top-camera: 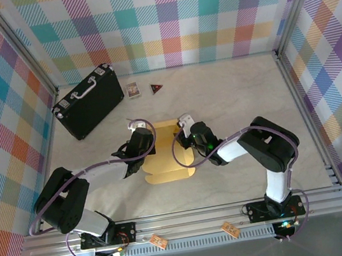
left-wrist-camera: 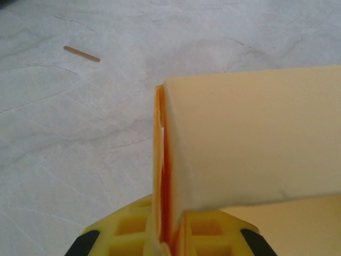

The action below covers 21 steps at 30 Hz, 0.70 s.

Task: Fold the paper box

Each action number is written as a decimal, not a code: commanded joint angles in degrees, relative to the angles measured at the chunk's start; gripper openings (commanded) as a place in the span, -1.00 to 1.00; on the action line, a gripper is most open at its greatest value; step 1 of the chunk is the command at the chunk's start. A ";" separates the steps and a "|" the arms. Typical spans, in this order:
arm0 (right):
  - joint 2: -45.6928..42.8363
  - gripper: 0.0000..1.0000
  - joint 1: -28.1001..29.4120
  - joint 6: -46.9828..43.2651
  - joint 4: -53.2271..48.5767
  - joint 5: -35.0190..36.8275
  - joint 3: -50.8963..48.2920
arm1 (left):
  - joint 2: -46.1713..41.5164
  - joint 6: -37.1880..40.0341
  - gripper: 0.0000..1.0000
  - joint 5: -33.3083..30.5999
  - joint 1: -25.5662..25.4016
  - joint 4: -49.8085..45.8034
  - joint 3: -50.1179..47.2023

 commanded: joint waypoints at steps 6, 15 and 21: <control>-2.00 -0.95 0.17 -0.86 -4.95 0.03 3.15 | -2.13 0.92 -1.00 -0.71 -0.56 -0.62 1.27; -3.76 -1.00 0.17 1.17 -17.85 2.71 7.17 | -3.29 -1.18 -0.02 4.99 -0.79 -10.05 5.11; -5.74 -1.00 -0.09 2.38 -27.77 2.04 10.66 | -9.31 -2.49 0.57 11.83 -0.77 -20.93 8.64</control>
